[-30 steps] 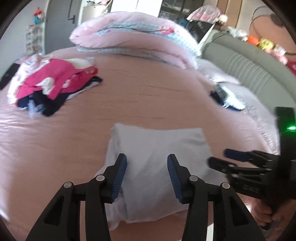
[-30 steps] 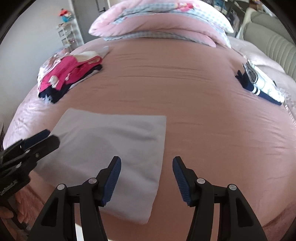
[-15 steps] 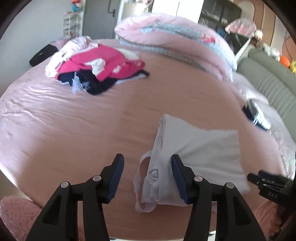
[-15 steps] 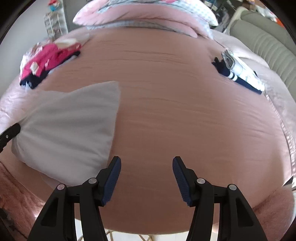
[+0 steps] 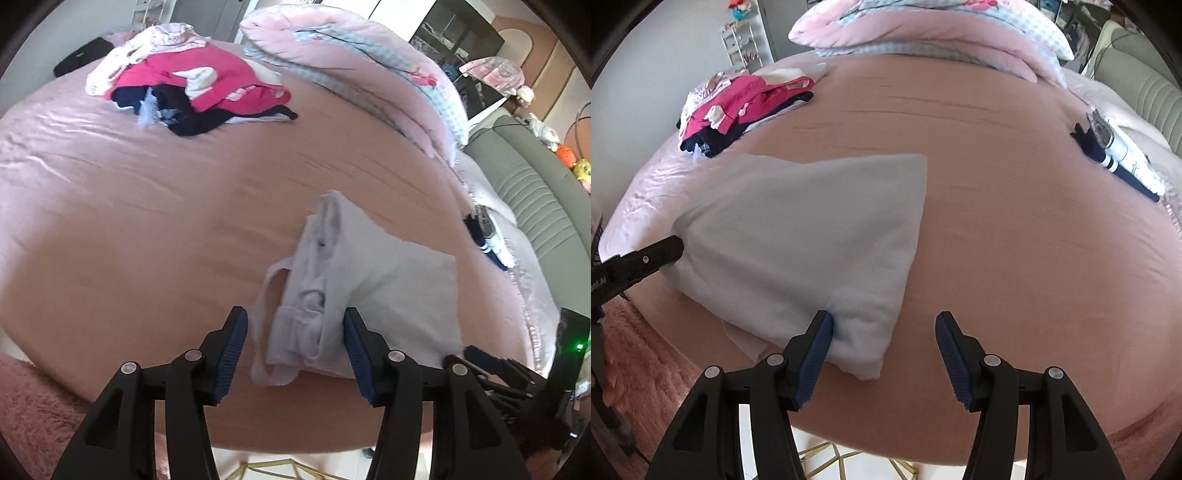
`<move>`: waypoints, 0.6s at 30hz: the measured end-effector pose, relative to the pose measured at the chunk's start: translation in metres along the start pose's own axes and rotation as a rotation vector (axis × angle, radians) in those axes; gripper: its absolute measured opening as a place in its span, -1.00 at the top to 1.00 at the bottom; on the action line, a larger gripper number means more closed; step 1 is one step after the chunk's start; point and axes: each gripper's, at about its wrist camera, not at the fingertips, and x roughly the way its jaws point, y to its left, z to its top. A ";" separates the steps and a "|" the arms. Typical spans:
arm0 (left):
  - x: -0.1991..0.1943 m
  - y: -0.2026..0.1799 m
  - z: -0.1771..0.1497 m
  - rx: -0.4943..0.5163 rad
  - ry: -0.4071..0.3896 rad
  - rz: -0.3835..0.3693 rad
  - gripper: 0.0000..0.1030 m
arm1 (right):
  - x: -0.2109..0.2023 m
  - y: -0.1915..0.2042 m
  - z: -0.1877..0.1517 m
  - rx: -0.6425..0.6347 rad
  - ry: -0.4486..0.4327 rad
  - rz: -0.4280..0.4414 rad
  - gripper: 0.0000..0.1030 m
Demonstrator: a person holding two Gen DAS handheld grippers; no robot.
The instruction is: Fold clothes
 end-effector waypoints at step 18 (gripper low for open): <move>-0.012 0.034 0.016 -0.174 -0.128 -0.143 -0.15 | -0.033 -0.043 0.012 0.193 -0.143 0.098 -0.24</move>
